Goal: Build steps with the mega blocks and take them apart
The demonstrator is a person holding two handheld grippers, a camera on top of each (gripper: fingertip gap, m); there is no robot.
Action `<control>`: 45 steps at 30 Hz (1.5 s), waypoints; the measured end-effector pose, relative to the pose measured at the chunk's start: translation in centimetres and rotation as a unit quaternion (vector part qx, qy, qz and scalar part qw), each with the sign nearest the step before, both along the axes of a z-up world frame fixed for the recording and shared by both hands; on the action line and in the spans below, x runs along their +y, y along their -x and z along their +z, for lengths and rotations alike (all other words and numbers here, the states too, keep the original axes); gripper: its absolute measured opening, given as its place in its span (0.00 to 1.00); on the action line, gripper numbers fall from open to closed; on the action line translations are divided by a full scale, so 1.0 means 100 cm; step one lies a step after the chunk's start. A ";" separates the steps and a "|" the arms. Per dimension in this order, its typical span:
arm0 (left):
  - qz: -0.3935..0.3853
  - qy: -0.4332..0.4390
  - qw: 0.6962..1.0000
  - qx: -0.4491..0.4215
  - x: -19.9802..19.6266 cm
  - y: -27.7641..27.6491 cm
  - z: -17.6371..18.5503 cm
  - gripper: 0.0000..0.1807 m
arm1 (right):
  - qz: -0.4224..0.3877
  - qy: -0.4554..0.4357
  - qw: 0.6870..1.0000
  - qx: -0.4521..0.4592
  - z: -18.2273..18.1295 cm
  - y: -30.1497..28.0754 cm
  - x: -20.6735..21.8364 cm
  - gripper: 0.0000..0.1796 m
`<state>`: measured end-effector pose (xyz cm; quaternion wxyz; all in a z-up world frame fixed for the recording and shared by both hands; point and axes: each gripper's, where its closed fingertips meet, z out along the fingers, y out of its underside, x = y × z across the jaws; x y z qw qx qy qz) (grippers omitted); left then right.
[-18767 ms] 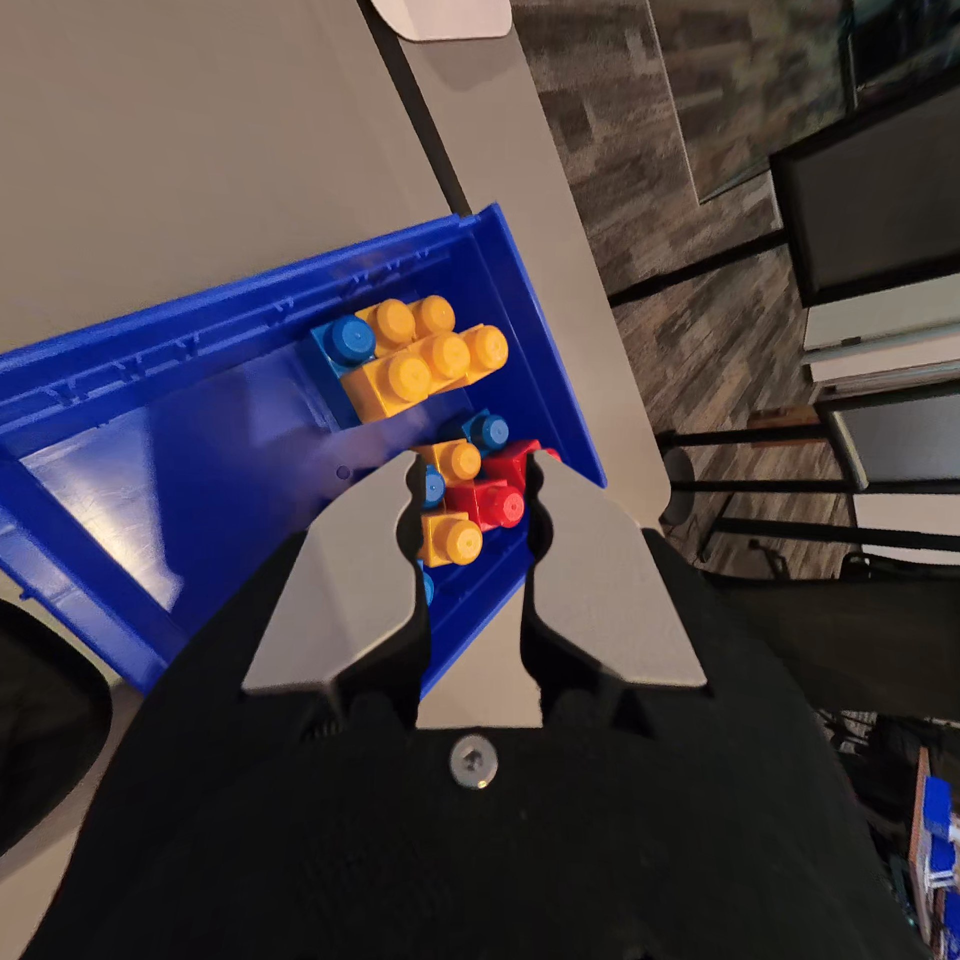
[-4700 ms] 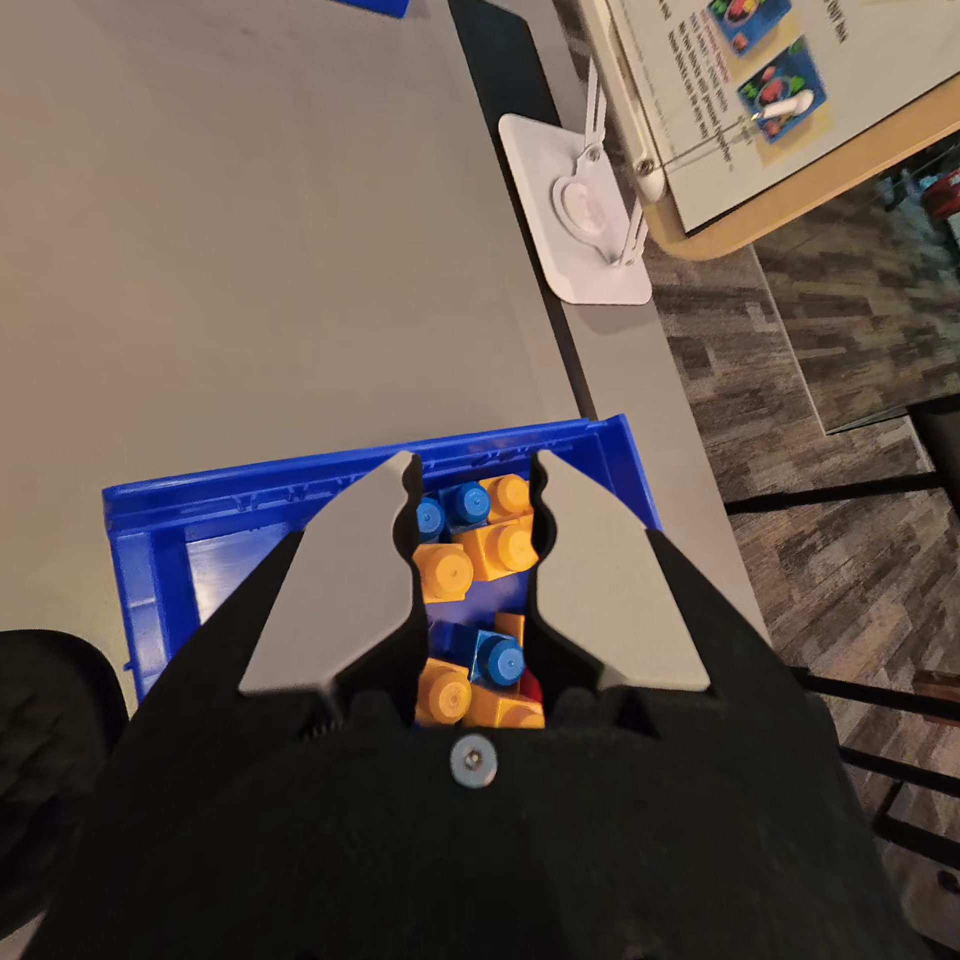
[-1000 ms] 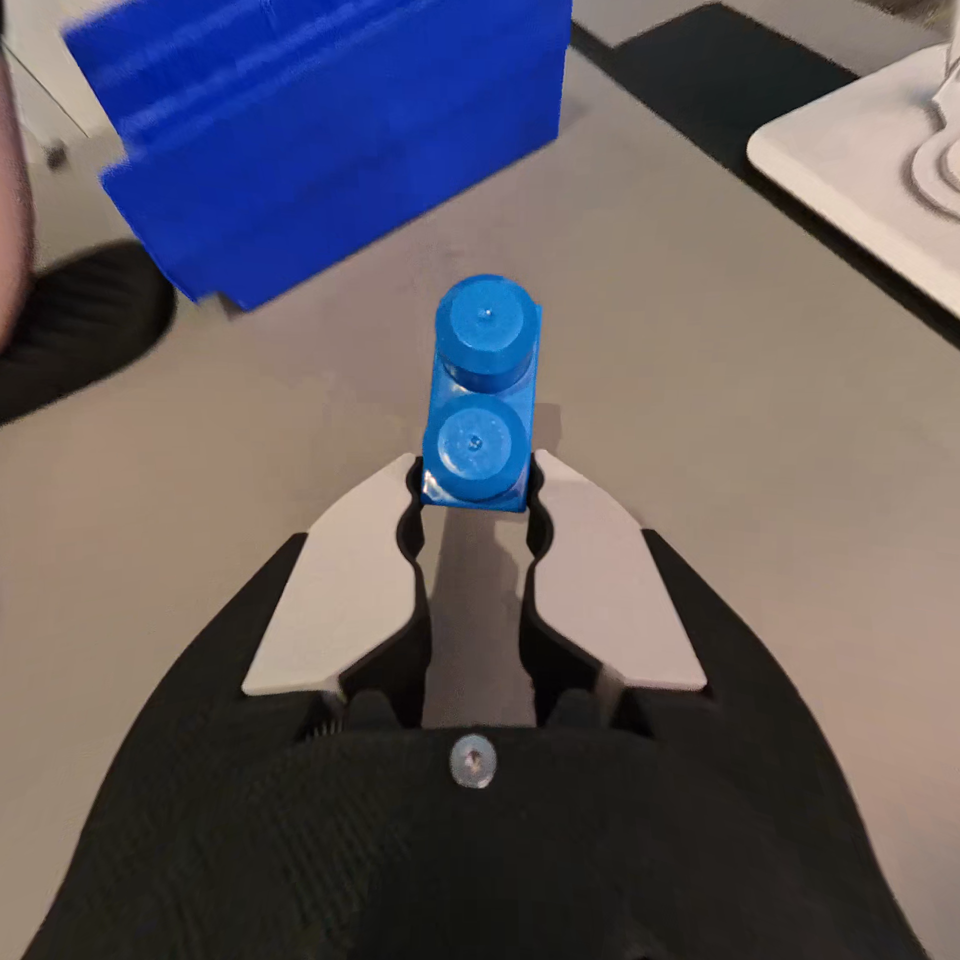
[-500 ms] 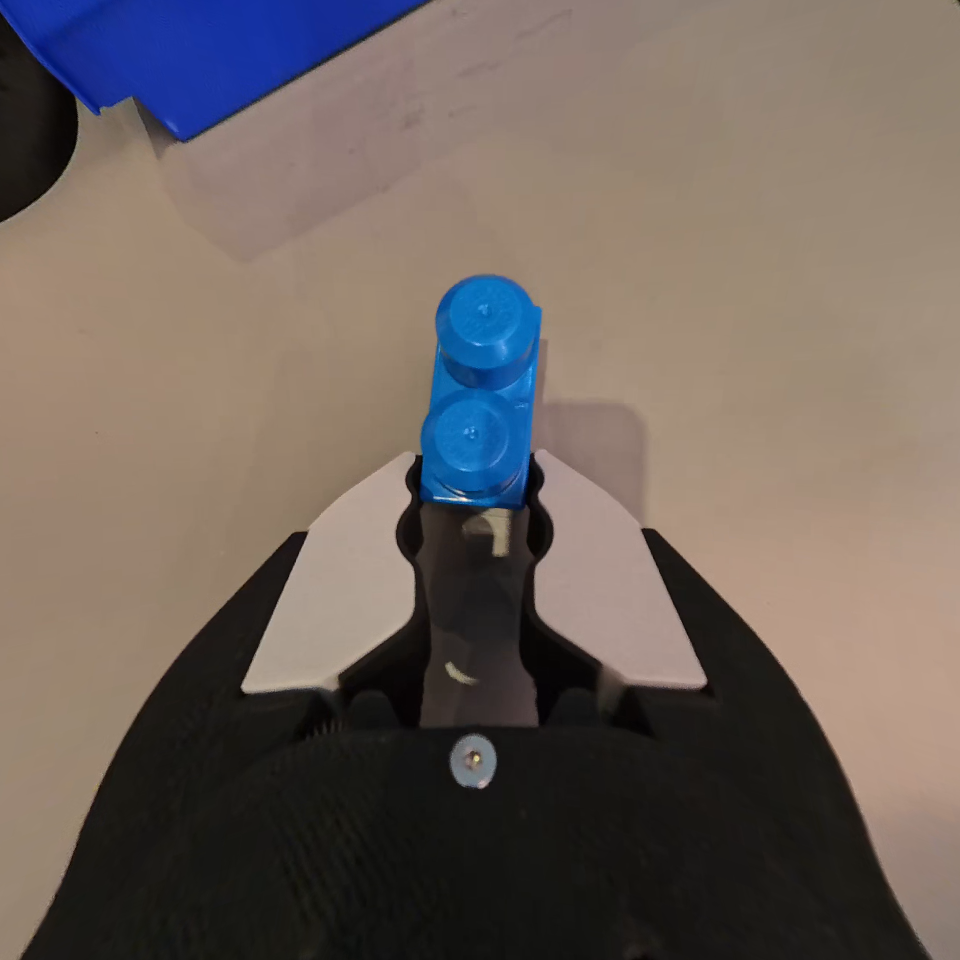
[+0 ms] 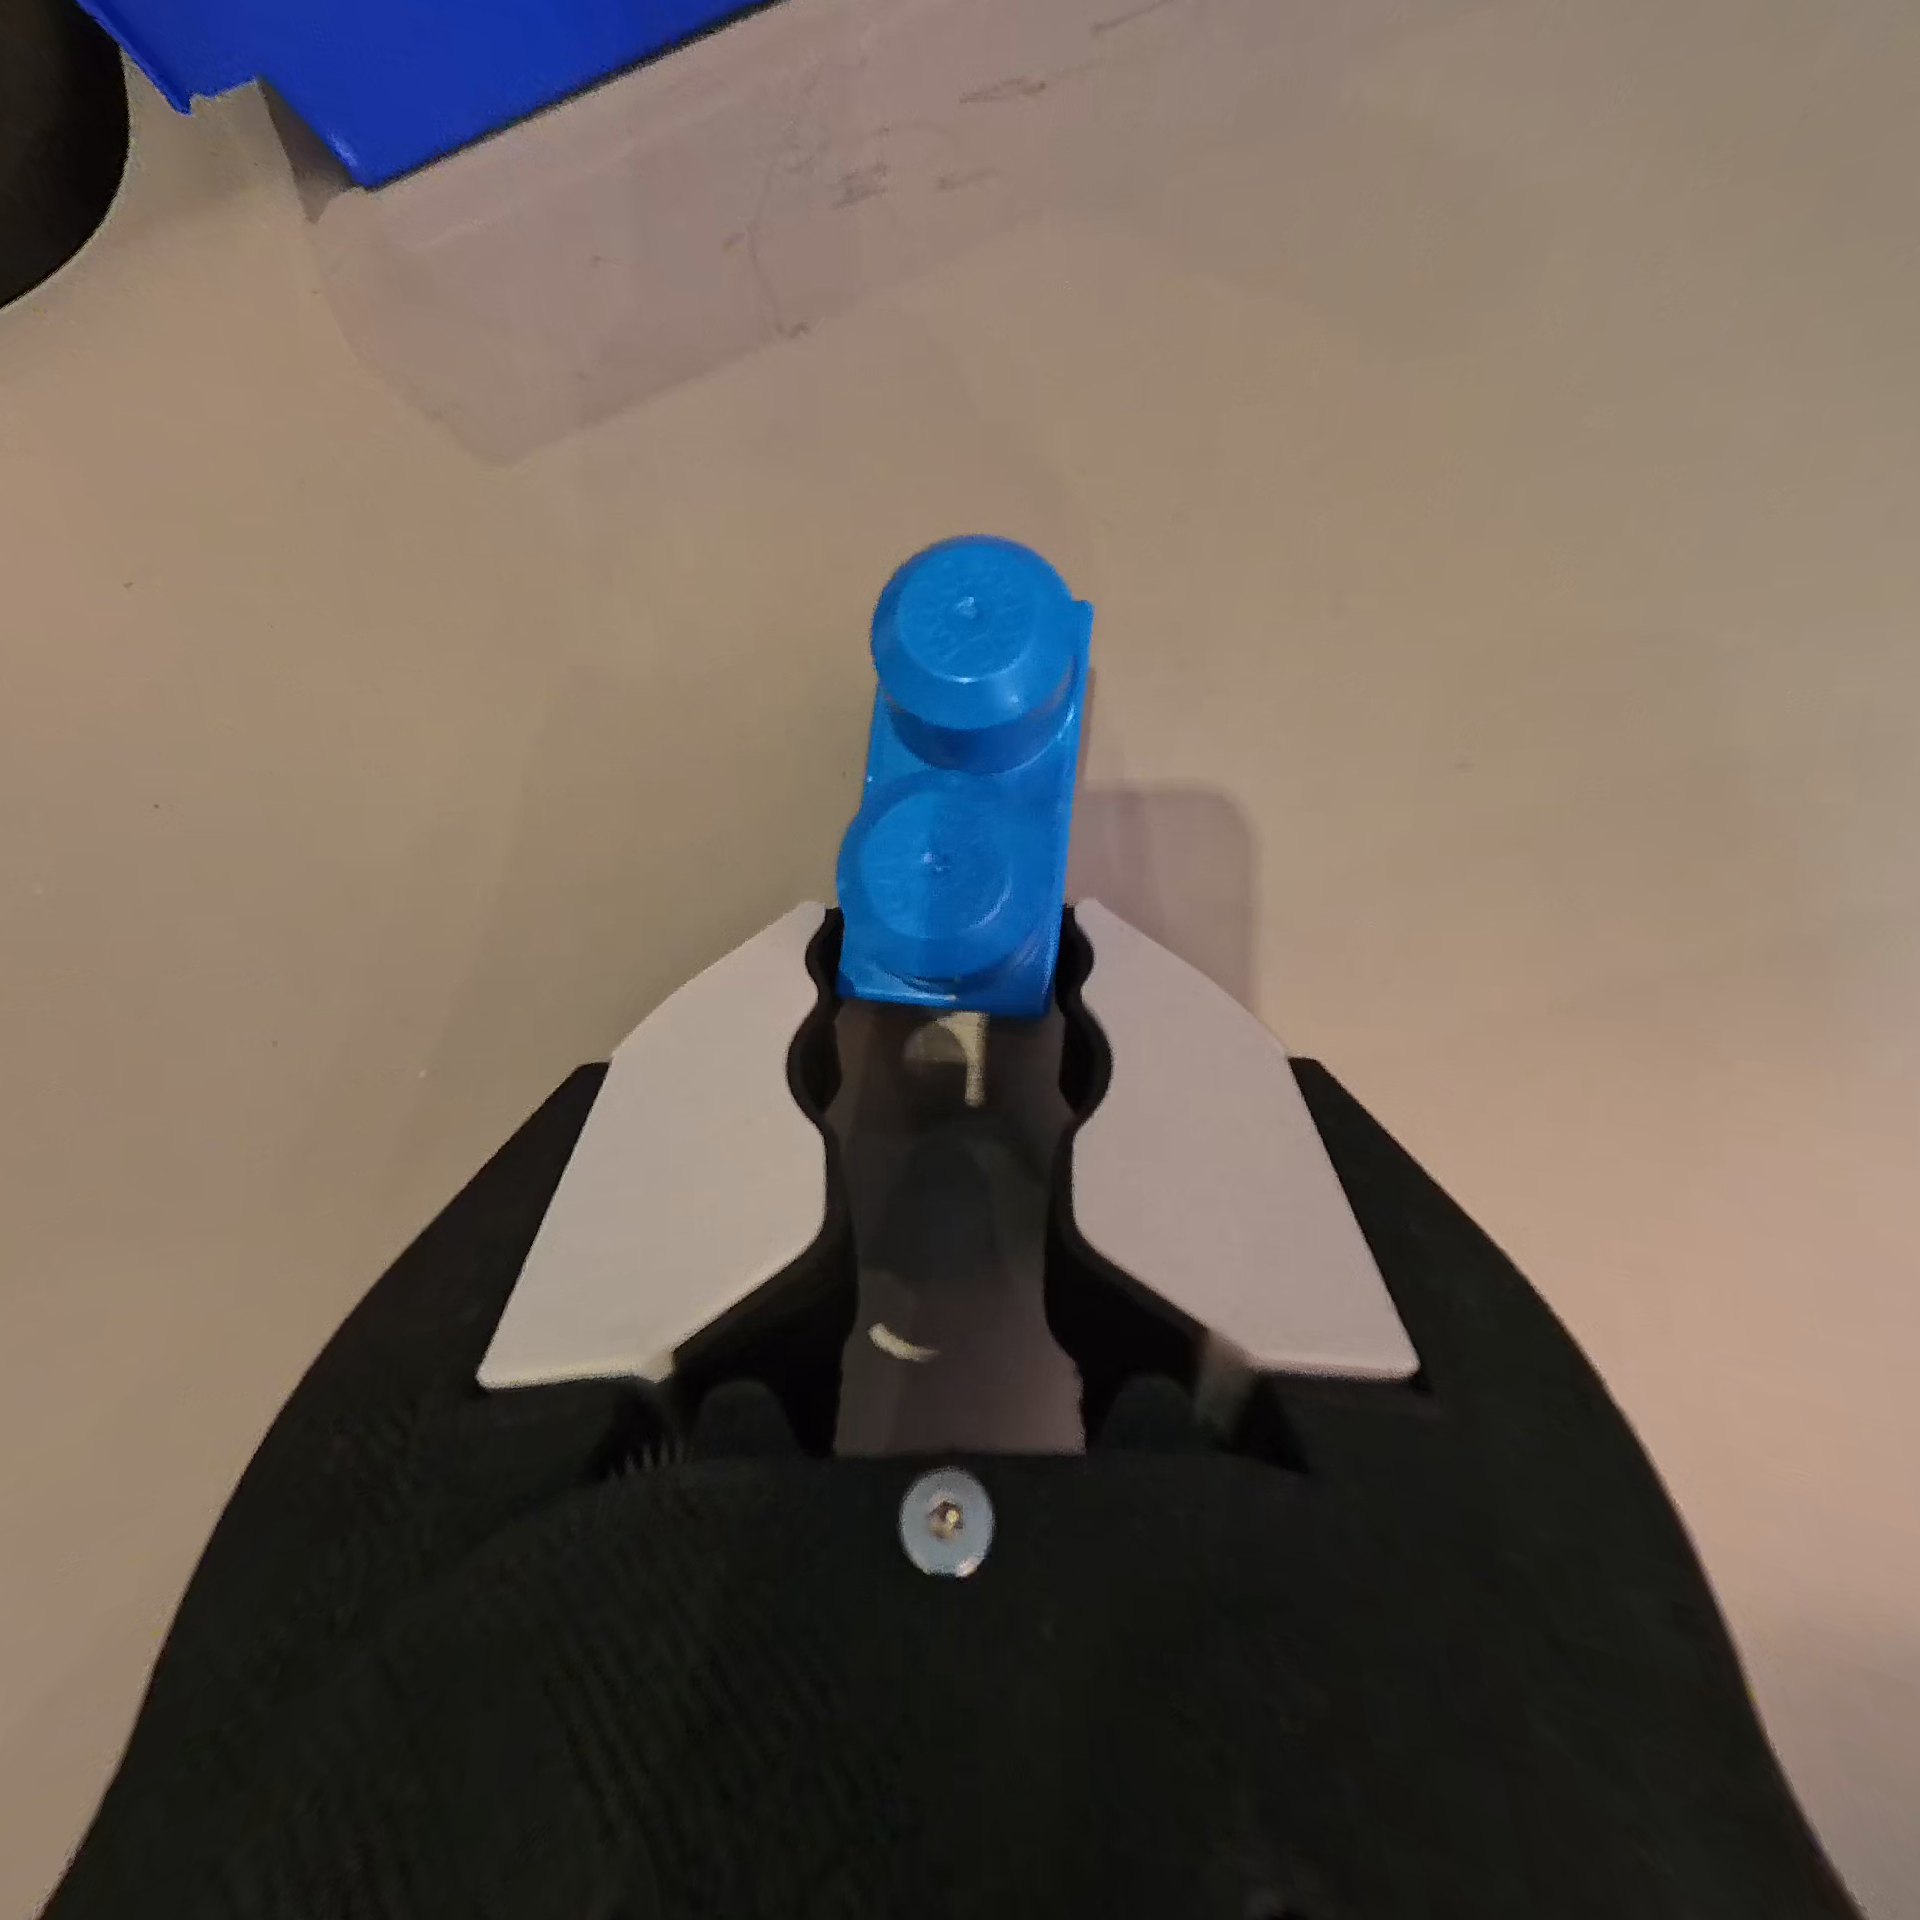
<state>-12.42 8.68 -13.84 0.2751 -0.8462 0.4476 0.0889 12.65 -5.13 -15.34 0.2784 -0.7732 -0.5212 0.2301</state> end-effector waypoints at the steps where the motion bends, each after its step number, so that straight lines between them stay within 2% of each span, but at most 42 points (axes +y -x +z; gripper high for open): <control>1: 0.004 0.008 1.000 0.000 -0.002 0.001 0.000 0.23 | 0.001 -0.002 1.000 0.000 0.000 0.000 0.000 0.22; 5: 0.052 0.011 0.998 -0.014 0.006 0.005 -0.004 0.27 | 0.005 -0.004 1.000 -0.004 0.000 0.001 -0.002 0.22; 9: 0.096 0.041 0.992 -0.065 0.007 0.000 -0.008 0.22 | 0.010 -0.007 1.000 -0.012 -0.002 0.001 -0.003 0.22; 15: 0.120 0.088 0.985 -0.091 0.000 0.007 -0.003 0.21 | 0.018 -0.015 1.000 -0.016 -0.001 0.001 -0.004 0.22; 18: 0.121 0.058 0.983 -0.123 0.000 0.010 0.023 0.21 | 0.020 -0.022 1.000 -0.006 0.004 0.001 -0.003 0.22; 22: 0.118 -0.027 0.976 -0.179 -0.004 0.007 0.089 0.21 | 0.025 -0.048 0.998 0.013 0.025 0.000 -0.001 0.23; 24: 0.057 -0.042 0.966 -0.249 -0.020 -0.026 0.125 0.21 | 0.035 -0.065 0.997 0.027 0.046 -0.001 -0.004 0.25; 25: -0.001 -0.038 0.956 -0.292 -0.035 -0.055 0.142 0.21 | 0.043 -0.077 0.995 0.041 0.061 0.000 -0.007 0.26; 28: -0.192 -0.008 0.898 -0.396 -0.096 -0.149 0.183 0.21 | 0.077 -0.114 0.982 0.132 0.118 0.005 -0.026 0.26; 30: -0.278 0.024 0.868 -0.411 -0.134 -0.199 0.187 0.21 | 0.091 -0.137 0.966 0.200 0.157 0.003 -0.038 0.26; 33: -0.327 0.042 0.855 -0.401 -0.165 -0.245 0.175 0.21 | 0.080 -0.159 0.944 0.276 0.195 -0.009 -0.041 0.26; 36: -0.350 0.067 0.845 -0.399 -0.183 -0.266 0.165 0.21 | 0.061 -0.117 0.942 0.309 0.200 -0.015 -0.036 0.26; 38: -0.357 0.066 0.846 -0.391 -0.186 -0.270 0.160 0.21 | 0.076 -0.070 0.944 0.315 0.196 -0.014 -0.041 0.24; 39: -0.364 0.074 0.847 -0.382 -0.188 -0.269 0.156 0.21 | 0.090 -0.055 0.944 0.313 0.193 -0.014 -0.045 0.18; 40: -0.366 0.075 0.849 -0.373 -0.187 -0.268 0.152 0.21 | 0.095 -0.052 0.948 0.300 0.189 -0.014 -0.046 0.16; 43: -0.338 0.036 0.889 -0.307 -0.164 -0.258 0.128 0.33 | 0.068 -0.071 0.974 0.203 0.164 -0.024 -0.032 0.16; 45: -0.328 0.041 0.913 -0.241 -0.153 -0.248 0.099 0.36 | 0.022 -0.082 0.990 0.110 0.140 -0.041 -0.014 0.16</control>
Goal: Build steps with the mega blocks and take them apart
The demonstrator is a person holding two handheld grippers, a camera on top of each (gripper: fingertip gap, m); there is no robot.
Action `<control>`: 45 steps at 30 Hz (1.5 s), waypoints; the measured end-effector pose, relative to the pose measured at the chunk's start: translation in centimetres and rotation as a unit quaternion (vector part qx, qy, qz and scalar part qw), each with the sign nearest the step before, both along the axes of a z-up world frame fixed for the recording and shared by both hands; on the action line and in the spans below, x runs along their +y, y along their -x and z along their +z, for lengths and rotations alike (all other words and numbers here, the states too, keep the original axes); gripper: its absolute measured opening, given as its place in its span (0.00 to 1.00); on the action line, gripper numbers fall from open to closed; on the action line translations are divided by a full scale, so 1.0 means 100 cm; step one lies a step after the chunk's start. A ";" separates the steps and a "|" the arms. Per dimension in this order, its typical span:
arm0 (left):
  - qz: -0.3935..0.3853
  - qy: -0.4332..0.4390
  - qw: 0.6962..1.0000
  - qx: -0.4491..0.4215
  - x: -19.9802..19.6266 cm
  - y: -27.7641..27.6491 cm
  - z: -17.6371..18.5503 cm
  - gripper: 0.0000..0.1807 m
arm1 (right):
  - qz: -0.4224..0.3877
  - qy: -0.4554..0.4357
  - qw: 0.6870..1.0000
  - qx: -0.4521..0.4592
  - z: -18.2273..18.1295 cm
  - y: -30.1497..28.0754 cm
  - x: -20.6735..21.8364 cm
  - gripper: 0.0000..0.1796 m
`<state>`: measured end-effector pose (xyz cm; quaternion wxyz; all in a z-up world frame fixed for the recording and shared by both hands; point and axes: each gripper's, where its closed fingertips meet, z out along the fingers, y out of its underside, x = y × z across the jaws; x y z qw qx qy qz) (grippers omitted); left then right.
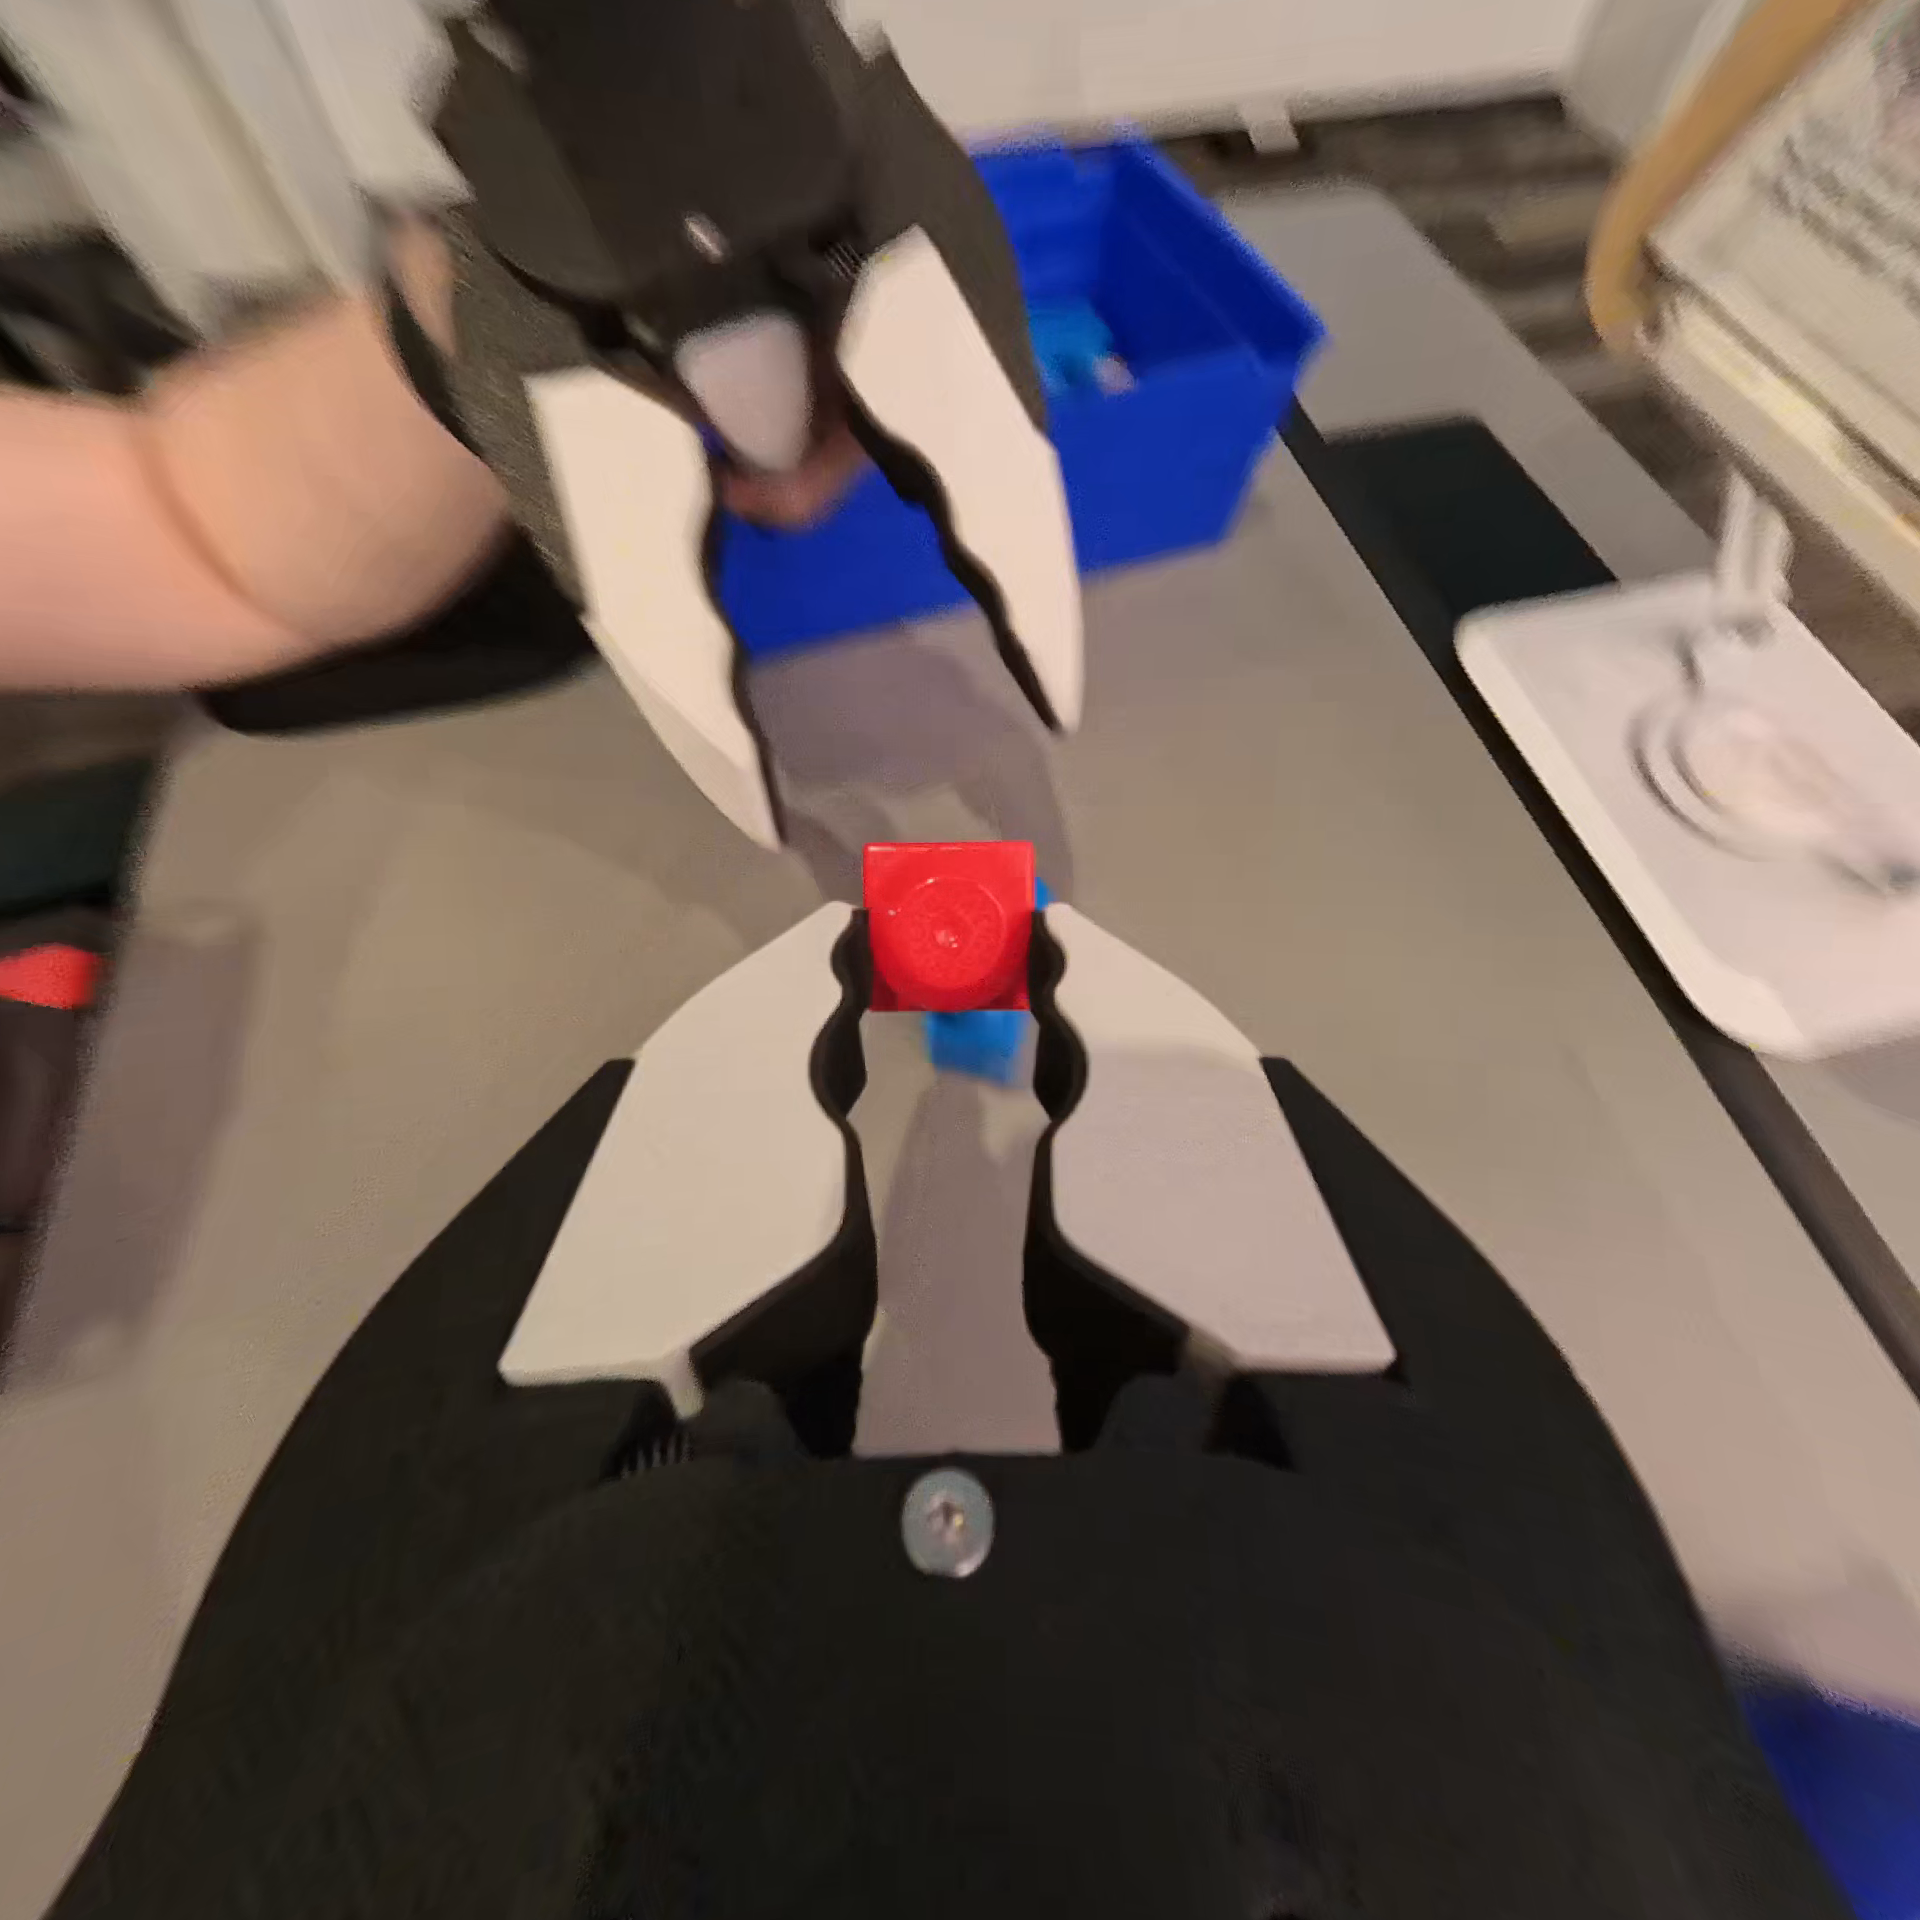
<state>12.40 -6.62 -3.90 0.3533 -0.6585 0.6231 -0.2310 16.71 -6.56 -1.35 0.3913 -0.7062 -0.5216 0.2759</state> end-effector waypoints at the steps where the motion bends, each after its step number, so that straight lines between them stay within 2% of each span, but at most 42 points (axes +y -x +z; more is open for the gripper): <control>1: 0.002 0.004 0.999 0.037 0.003 0.005 -0.016 0.34 | -0.027 -0.002 0.998 -0.052 -0.014 -0.011 0.009 0.16; 3: 0.017 0.012 0.995 0.096 0.011 0.013 -0.045 0.28 | -0.066 0.005 0.988 -0.142 -0.042 -0.032 0.020 0.17; 6: 0.032 -0.010 0.988 0.150 0.023 0.018 -0.071 0.31 | -0.089 0.051 0.971 -0.217 -0.077 -0.049 0.025 0.16; 10: 0.038 -0.022 0.982 0.185 0.022 0.017 -0.084 0.28 | -0.092 0.088 0.962 -0.242 -0.099 -0.054 0.026 0.16; 15: 0.049 -0.044 0.977 0.203 0.025 0.012 -0.091 0.27 | -0.079 0.103 0.958 -0.254 -0.108 -0.055 0.025 0.17; 25: 0.050 -0.014 0.975 0.216 0.019 0.016 -0.094 0.22 | -0.073 0.082 0.974 -0.200 -0.082 -0.049 0.026 0.20; 29: 0.049 0.003 0.974 0.223 0.015 0.018 -0.092 0.22 | -0.012 0.066 0.986 -0.151 -0.072 -0.024 0.013 0.21; 32: 0.047 0.014 0.975 0.217 0.012 0.018 -0.088 0.22 | 0.018 0.054 0.993 -0.104 -0.064 0.002 0.003 0.25; 37: 0.048 0.032 0.979 0.196 0.007 0.018 -0.074 0.22 | 0.005 0.046 0.996 -0.078 -0.074 0.029 0.003 0.33; 41: 0.051 0.043 0.986 0.154 0.003 0.015 -0.053 0.20 | 0.014 0.054 0.994 -0.089 -0.085 0.034 0.000 0.31; 42: 0.051 0.042 0.987 0.145 0.003 0.015 -0.047 0.20 | 0.019 0.051 0.995 -0.083 -0.082 0.034 -0.001 0.20; 43: 0.049 0.044 0.989 0.129 0.002 0.014 -0.039 0.20 | 0.020 0.048 0.996 -0.073 -0.076 0.034 -0.002 0.20; 45: 0.038 0.056 0.996 0.065 -0.001 0.008 -0.017 0.27 | 0.023 0.052 0.998 -0.041 -0.058 0.033 -0.003 0.20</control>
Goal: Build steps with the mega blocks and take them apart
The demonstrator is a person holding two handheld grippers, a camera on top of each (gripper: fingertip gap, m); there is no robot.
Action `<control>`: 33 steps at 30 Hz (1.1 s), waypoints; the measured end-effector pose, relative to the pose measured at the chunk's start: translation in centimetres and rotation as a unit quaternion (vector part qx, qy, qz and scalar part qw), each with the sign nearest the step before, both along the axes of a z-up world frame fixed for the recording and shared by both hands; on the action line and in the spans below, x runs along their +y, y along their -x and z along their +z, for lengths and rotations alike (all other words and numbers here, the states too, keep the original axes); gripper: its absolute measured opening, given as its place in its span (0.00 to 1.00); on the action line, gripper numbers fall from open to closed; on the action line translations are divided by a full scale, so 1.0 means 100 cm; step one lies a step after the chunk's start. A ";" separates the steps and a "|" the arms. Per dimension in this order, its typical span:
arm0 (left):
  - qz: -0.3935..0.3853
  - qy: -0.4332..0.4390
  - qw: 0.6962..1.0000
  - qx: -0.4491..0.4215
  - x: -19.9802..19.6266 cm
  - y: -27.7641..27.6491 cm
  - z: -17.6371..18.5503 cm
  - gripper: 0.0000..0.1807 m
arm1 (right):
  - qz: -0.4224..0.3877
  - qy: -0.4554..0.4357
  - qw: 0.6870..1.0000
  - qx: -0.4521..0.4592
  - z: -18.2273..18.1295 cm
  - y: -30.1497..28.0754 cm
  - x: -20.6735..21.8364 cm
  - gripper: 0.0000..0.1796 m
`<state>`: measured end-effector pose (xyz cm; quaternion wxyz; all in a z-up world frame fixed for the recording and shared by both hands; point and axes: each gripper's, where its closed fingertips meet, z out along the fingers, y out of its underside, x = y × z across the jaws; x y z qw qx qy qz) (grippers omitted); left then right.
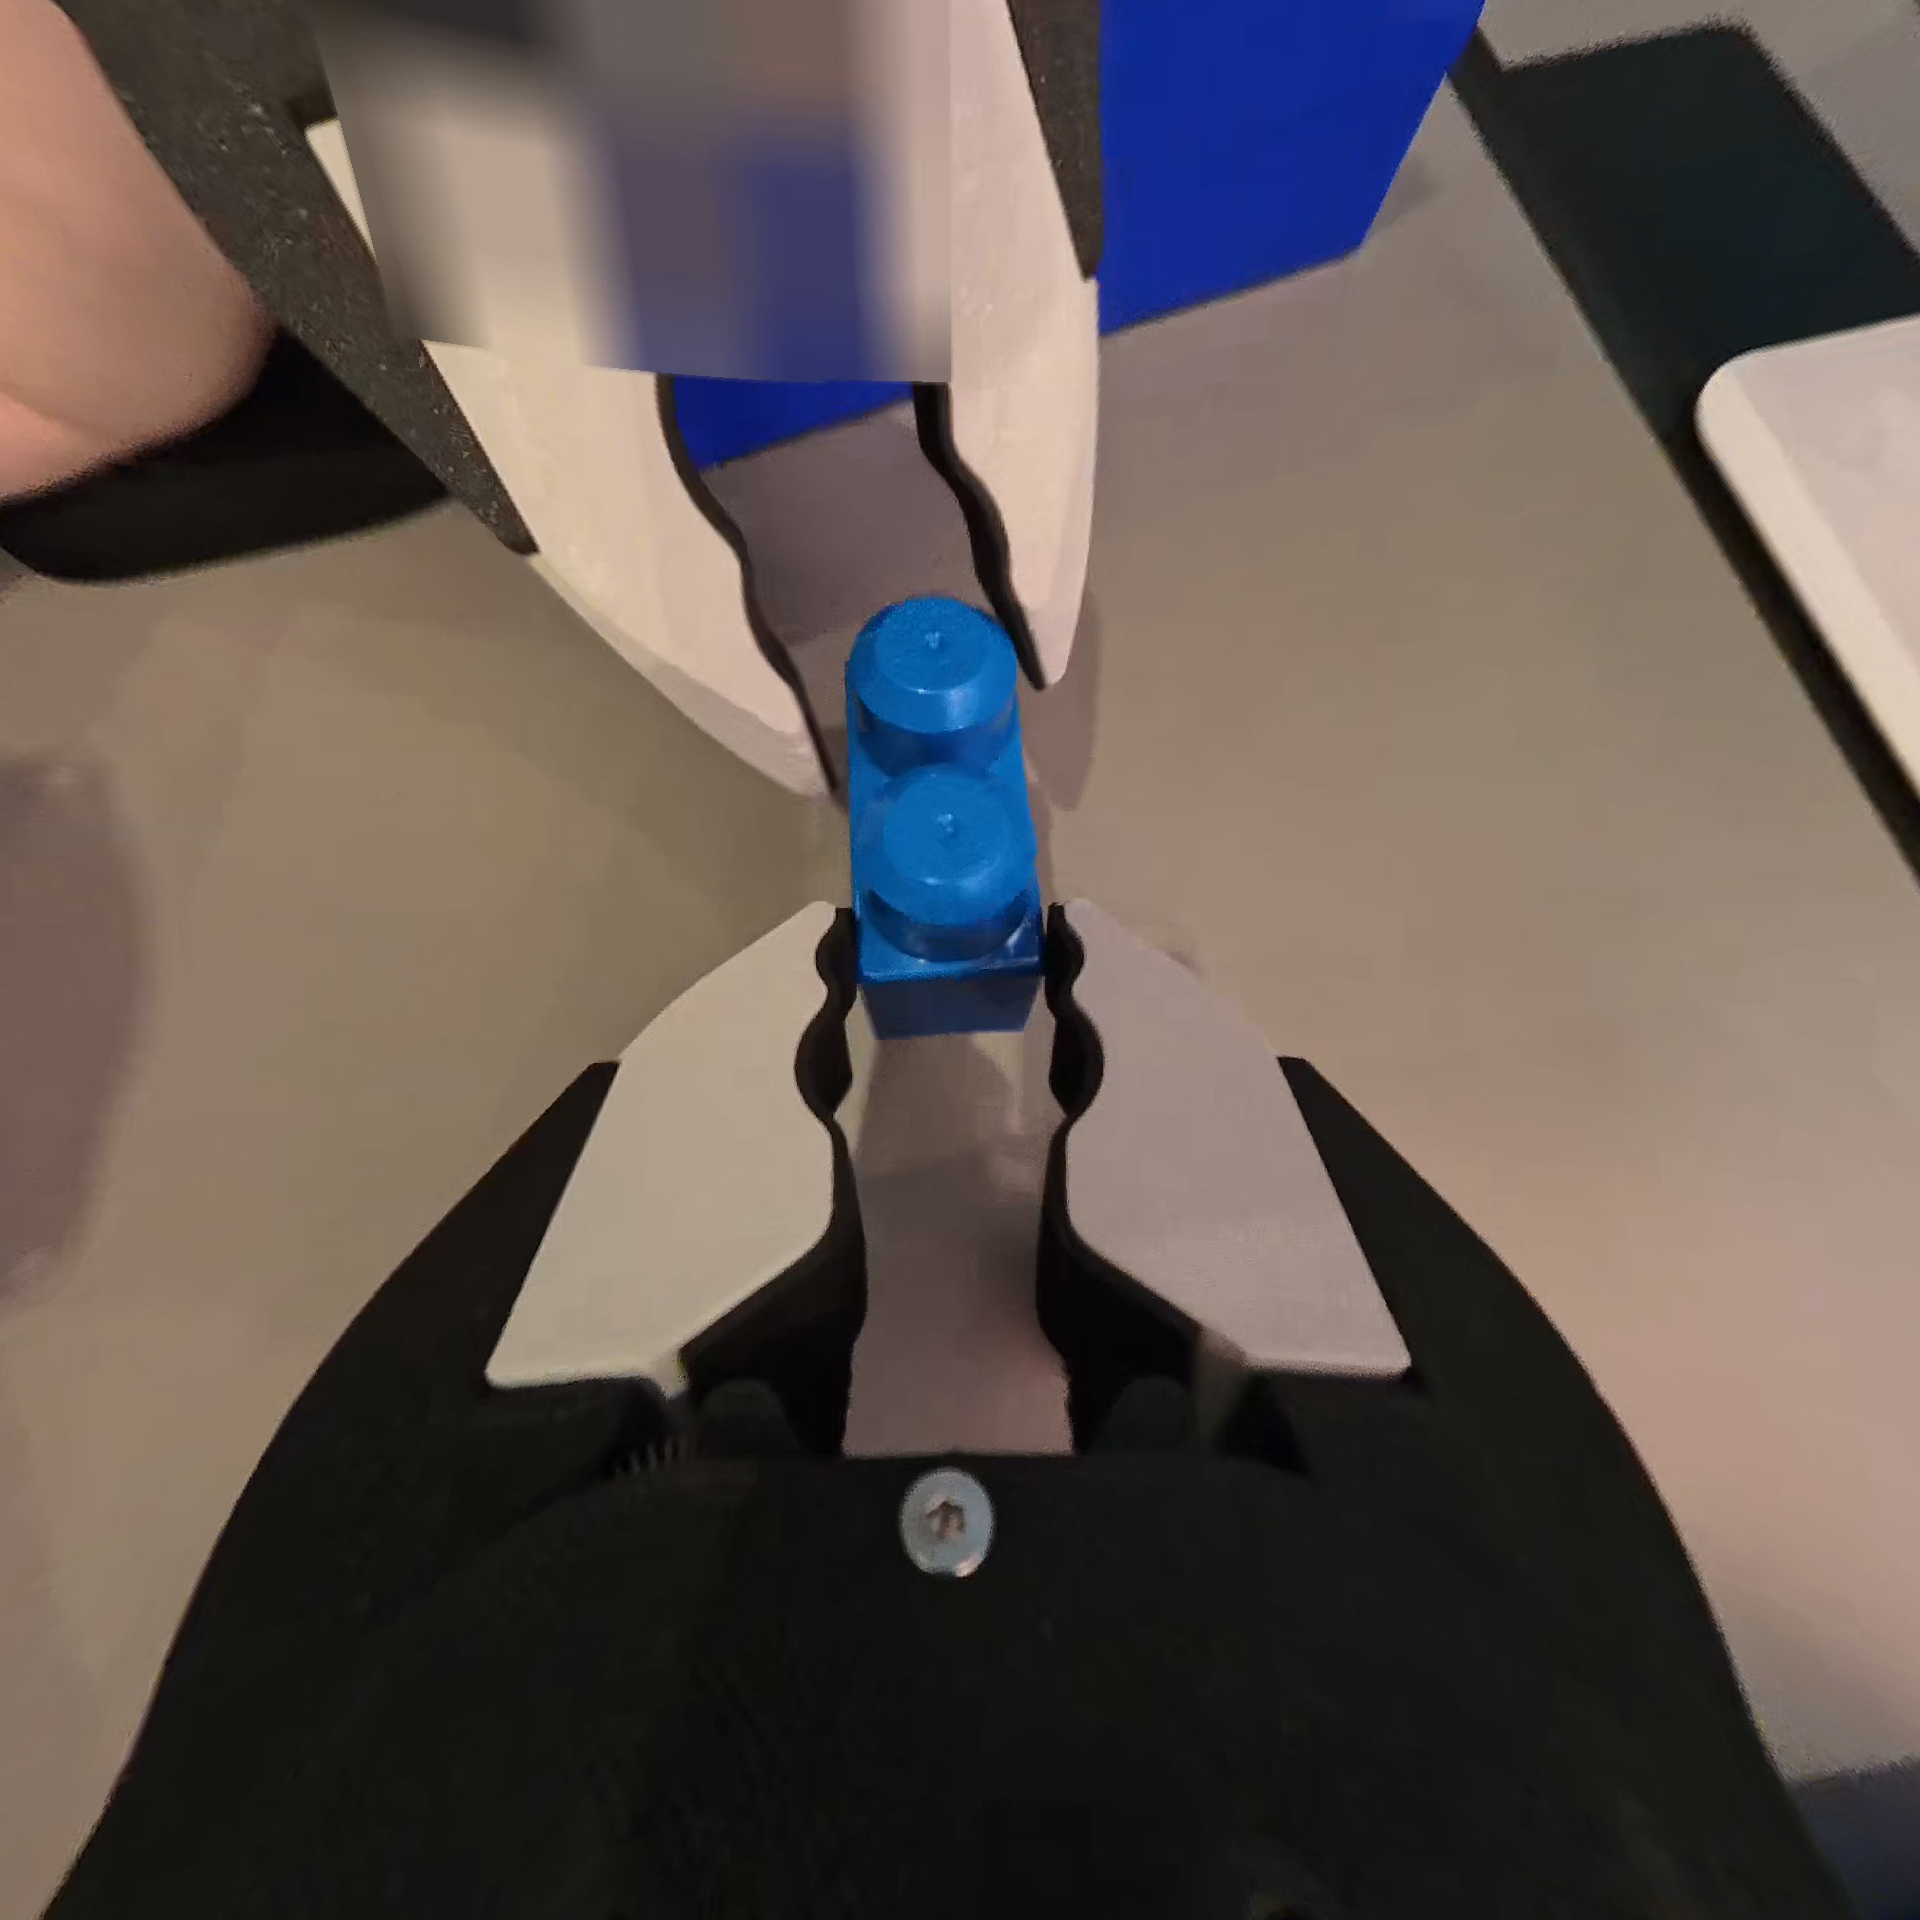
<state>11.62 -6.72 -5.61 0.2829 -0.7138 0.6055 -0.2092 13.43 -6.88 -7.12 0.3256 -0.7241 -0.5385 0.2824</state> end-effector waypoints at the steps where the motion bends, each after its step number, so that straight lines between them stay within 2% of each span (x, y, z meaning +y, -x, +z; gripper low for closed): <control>1: -0.003 0.012 0.999 -0.036 -0.002 -0.003 0.011 0.30 | 0.005 0.009 1.000 0.020 0.010 -0.001 -0.002 0.20; 5: -0.021 0.071 0.989 -0.126 -0.011 -0.012 0.035 0.39 | 0.030 0.042 0.992 0.117 0.052 -0.009 -0.010 0.20; 12: -0.071 0.085 0.955 -0.274 -0.028 -0.034 0.078 0.30 | 0.050 0.030 0.978 0.200 0.093 -0.015 -0.018 0.20; 19: -0.070 0.057 0.960 -0.263 -0.030 -0.041 0.072 0.32 | 0.053 -0.008 0.975 0.215 0.105 -0.006 -0.027 0.20; 25: -0.087 0.064 0.957 -0.269 -0.037 -0.042 0.074 0.25 | 0.048 -0.024 0.976 0.213 0.107 -0.003 -0.028 0.20; 33: -0.076 0.070 0.960 -0.262 -0.033 -0.040 0.072 0.23 | 0.051 -0.035 0.974 0.219 0.112 -0.008 -0.027 0.21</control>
